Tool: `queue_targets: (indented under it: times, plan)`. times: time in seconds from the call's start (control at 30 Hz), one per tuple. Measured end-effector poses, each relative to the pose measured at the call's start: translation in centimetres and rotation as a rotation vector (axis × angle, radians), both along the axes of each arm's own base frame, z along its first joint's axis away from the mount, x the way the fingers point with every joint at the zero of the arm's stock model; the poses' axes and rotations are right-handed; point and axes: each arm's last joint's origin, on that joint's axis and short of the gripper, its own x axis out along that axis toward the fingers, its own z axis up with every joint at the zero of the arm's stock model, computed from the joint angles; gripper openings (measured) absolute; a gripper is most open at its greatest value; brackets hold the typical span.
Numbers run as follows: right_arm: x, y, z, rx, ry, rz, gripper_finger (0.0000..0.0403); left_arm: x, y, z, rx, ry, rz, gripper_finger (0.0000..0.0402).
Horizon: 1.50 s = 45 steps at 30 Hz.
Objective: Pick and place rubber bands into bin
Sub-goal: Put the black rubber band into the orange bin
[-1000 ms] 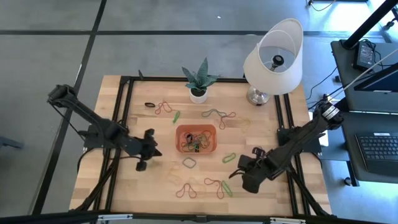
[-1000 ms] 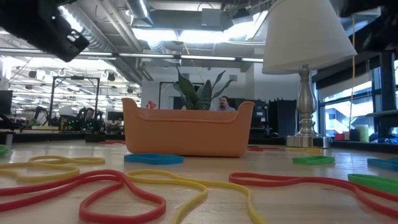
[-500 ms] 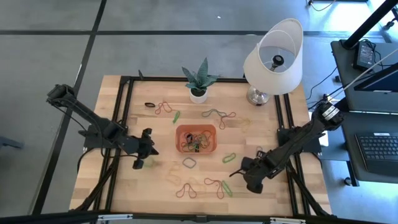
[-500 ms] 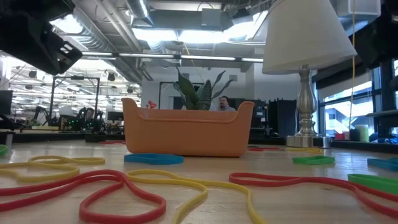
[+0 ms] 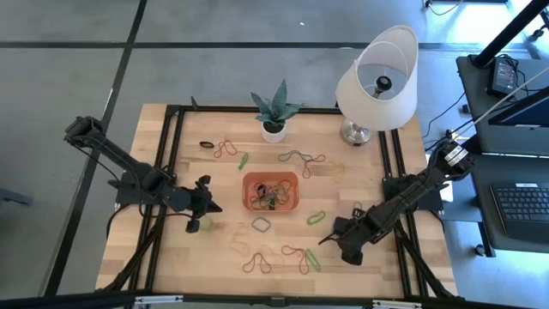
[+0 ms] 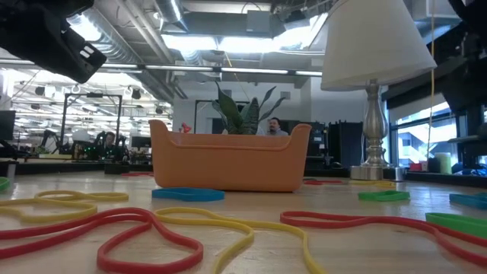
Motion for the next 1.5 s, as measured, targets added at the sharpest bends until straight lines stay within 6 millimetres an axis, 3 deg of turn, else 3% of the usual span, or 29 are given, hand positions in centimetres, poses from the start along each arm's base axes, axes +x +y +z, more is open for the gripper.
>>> queue_targets:
  times: [0.17, 0.37, 0.57, 0.77, 0.93, 1.07, 1.23, 1.5]
  plan:
    - [0.1, 0.1, 0.0, 0.023, -0.001, 0.000, 0.0144, 0.0, 0.0, 0.0, 0.001, 0.000, 0.001, 0.0003]
    - [0.8, 0.8, 1.0, 0.057, -0.025, 0.002, 0.0018, 0.0, 0.0, 0.0, 0.003, 0.001, 0.001, 0.0003]
    - [2.2, 1.1, 3.8, 0.021, -0.054, -0.027, 0.0017, 0.0, 0.1, 0.0, 0.044, -0.011, 0.009, 0.0003]
    - [5.4, 0.4, 8.8, -0.085, -0.216, -0.059, 0.0008, 0.0, 0.2, 0.0, 0.073, -0.025, 0.041, 0.0003]
    - [8.8, -2.1, 13.4, -0.176, -0.421, -0.174, 0.0006, 0.0, 0.2, 0.0, 0.089, -0.026, 0.031, 0.0003]
    - [11.3, -5.1, 15.4, -0.181, -0.495, -0.274, 0.0004, 0.0, 0.2, 0.0, 0.089, -0.025, 0.029, 0.0003]
    - [15.3, -7.5, 15.2, -0.217, -0.484, -0.217, 0.0002, 0.0, 0.2, 0.0, 0.089, -0.025, 0.028, 0.0003]
    - [22.0, -9.9, 10.7, -0.235, -0.300, -0.139, 0.0002, 0.0, 0.2, 0.0, 0.092, -0.023, 0.018, 0.0003]
